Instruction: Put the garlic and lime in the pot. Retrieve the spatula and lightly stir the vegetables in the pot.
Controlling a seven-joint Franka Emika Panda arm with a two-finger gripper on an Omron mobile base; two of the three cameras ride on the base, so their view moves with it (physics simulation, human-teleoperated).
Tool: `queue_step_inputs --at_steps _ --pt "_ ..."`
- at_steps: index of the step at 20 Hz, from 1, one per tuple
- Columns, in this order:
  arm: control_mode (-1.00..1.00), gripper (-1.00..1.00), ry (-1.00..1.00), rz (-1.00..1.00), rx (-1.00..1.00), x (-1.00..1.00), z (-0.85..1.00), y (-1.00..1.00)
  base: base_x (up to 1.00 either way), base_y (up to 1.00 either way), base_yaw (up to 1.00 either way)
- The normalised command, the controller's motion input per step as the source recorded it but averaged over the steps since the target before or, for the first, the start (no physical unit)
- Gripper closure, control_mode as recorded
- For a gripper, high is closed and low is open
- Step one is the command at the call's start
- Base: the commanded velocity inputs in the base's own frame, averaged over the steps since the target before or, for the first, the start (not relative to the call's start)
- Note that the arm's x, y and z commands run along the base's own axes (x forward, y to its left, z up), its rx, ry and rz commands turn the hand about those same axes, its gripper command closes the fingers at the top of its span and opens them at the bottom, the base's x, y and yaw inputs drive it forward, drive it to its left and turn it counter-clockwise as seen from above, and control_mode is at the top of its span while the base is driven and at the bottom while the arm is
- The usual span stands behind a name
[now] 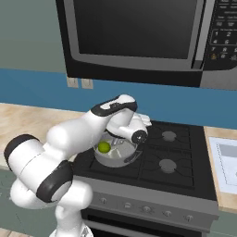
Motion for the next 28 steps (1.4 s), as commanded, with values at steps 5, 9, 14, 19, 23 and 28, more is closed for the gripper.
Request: queue_step_inputs --at_steps 5,9,14,19,23,28 --pt "-1.0 1.0 0.0 0.0 -0.02 0.11 -0.06 -0.26 0.0 0.0 0.0" --pt "-1.0 1.0 -0.01 0.0 -0.04 -0.07 -0.05 -0.23 0.0 0.0 0.0" --pt "-1.0 1.0 -0.01 0.0 -0.04 -0.34 -0.09 -0.06 0.0 0.0 0.0" --pt "-1.0 1.0 0.0 0.0 -0.01 -0.23 -0.01 0.0 0.0 0.0 0.0" --pt "-1.0 1.0 0.0 0.0 0.0 -0.1 0.0 0.0 0.0 0.0 0.0" --pt "-1.0 1.0 0.0 0.0 -0.01 -0.11 0.03 0.01 0.0 0.0 0.0"
